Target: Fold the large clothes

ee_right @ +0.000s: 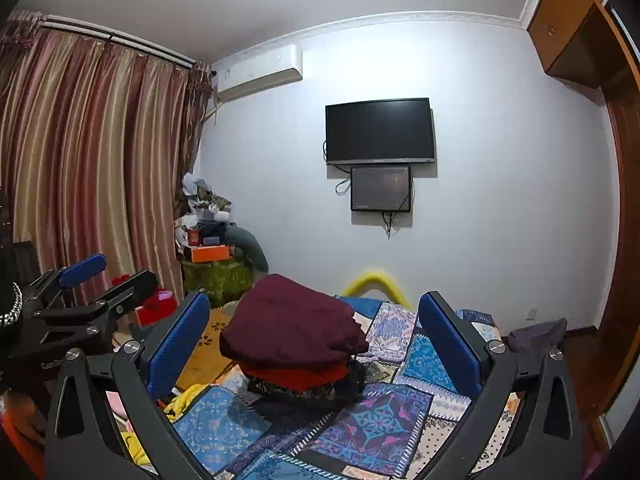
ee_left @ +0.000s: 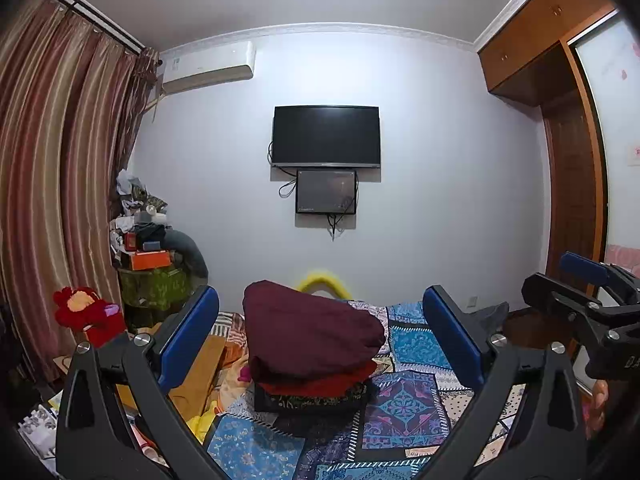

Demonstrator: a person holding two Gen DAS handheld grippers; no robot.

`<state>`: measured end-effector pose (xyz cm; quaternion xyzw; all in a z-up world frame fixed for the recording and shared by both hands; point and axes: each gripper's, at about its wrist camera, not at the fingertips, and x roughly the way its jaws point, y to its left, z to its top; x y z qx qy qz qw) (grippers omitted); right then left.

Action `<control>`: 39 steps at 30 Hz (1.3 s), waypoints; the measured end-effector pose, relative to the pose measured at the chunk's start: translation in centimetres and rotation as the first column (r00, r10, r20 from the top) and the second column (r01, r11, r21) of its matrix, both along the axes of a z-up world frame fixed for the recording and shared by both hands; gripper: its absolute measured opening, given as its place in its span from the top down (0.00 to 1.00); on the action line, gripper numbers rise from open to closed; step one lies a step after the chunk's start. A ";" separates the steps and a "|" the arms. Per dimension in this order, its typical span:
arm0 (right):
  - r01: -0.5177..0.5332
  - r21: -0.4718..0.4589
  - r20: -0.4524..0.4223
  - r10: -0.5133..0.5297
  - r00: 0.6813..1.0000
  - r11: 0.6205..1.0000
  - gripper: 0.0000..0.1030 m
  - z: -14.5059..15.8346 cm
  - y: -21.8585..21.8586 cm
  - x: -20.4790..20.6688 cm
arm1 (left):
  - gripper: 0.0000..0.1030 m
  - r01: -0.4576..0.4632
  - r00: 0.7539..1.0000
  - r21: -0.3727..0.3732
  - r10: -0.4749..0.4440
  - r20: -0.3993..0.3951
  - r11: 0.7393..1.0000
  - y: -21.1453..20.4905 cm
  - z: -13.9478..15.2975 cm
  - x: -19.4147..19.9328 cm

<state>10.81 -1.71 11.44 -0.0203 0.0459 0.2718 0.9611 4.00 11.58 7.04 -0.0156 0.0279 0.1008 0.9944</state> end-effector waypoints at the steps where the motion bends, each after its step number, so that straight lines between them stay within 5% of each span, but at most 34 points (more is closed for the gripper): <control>1: -0.001 -0.003 -0.003 0.001 1.000 1.000 0.00 0.0 0.1 0.0 | 0.01 0.001 1.000 -0.005 -0.001 -0.004 1.000 0.1 0.0 0.1; 39: -0.013 -0.003 -0.077 0.013 0.997 1.000 0.00 -0.3 -0.5 1.3 | 0.01 0.023 0.999 -0.024 -0.024 -0.047 0.999 0.8 -1.1 1.1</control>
